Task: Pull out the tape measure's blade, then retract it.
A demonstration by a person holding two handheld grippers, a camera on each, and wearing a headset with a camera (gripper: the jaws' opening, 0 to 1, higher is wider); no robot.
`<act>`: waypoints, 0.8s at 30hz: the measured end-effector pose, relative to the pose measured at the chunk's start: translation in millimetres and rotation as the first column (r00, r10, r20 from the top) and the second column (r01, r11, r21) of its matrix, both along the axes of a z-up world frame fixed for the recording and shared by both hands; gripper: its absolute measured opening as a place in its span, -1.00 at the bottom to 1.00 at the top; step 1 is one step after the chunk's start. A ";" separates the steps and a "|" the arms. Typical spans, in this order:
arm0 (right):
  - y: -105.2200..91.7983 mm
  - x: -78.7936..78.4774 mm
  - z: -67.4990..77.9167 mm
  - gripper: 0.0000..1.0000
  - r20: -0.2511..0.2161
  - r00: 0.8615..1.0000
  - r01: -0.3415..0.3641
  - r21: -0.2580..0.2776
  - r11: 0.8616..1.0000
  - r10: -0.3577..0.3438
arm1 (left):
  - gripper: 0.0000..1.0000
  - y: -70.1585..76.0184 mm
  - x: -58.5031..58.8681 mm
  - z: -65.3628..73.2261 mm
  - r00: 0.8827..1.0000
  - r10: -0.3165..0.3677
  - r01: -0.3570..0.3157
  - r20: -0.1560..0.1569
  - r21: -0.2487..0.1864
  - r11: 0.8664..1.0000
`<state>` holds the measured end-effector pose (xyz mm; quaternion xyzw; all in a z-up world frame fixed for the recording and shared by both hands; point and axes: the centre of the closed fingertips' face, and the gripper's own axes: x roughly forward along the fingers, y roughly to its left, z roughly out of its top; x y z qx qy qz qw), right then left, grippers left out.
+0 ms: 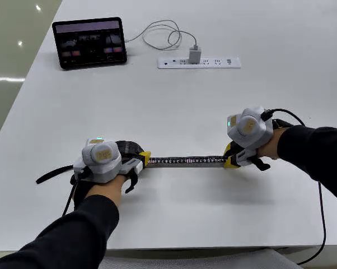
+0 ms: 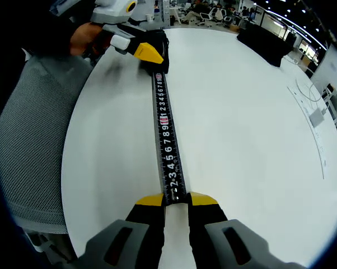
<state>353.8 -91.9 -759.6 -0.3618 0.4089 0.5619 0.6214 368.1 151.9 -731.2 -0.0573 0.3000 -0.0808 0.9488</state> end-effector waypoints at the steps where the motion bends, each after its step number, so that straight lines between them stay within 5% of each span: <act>1: 0.7 0.5 -0.1 -0.78 0.000 1.000 0.001 0.001 1.000 -0.001 | 0.27 0.0 0.0 0.0 1.000 0.000 0.000 0.000 0.000 1.000; 24: 14.3 0.7 -0.8 -0.79 0.005 1.000 0.002 0.035 0.999 -0.002 | 0.27 -0.2 -0.5 0.5 1.000 -0.002 0.002 -0.006 -0.005 1.000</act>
